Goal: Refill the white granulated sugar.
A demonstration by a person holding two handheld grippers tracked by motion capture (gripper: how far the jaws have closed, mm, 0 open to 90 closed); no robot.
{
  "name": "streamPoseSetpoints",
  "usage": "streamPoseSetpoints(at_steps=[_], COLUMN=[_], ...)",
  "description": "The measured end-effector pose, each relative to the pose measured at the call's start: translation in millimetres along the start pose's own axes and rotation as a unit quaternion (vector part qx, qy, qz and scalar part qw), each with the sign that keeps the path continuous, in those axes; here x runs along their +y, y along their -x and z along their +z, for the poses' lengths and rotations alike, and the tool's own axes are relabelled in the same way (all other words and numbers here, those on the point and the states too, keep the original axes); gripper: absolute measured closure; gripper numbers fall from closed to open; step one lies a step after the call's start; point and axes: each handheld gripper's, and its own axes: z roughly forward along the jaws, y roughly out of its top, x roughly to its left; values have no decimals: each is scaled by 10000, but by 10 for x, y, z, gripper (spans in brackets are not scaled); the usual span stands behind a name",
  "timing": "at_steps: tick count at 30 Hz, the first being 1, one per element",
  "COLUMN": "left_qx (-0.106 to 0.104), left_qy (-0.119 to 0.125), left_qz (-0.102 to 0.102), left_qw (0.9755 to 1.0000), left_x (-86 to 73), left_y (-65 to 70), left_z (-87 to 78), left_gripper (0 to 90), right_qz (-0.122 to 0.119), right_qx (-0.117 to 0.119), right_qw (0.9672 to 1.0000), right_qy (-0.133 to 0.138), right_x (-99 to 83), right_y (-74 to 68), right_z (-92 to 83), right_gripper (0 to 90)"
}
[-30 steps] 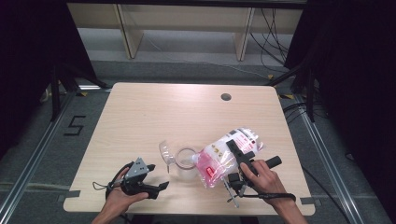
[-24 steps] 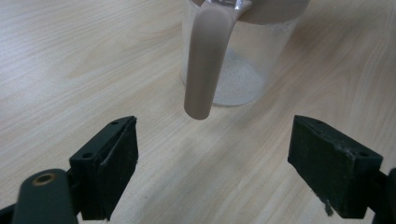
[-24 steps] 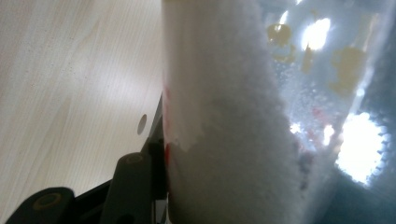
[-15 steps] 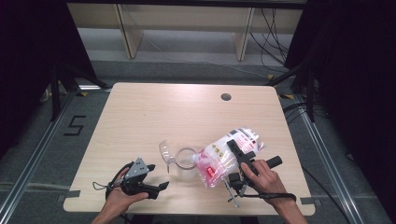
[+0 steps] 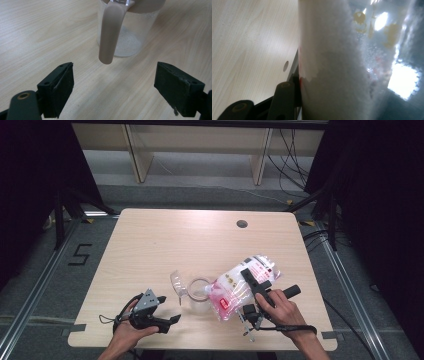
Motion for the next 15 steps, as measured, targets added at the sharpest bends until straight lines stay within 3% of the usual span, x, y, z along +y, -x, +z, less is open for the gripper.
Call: streamPoseSetpoints(at_steps=[7, 9, 15], left_qx=[3, 0, 3], left_qy=[5, 2, -17], left_qz=[-75, -73, -73], left_qw=[10000, 10000, 10000], left_x=[-1, -2, 1], left_y=[8, 8, 9], left_z=[0, 1, 1], left_gripper=[157, 157, 158], right_qz=[-68, 41, 51], right_qx=[69, -1, -28], right_qw=[9999, 10000, 10000], right_qy=[-26, 57, 56], right_x=[4, 4, 3], right_y=[42, 23, 33], right_z=[18, 30, 34], right_gripper=[570, 571, 575])
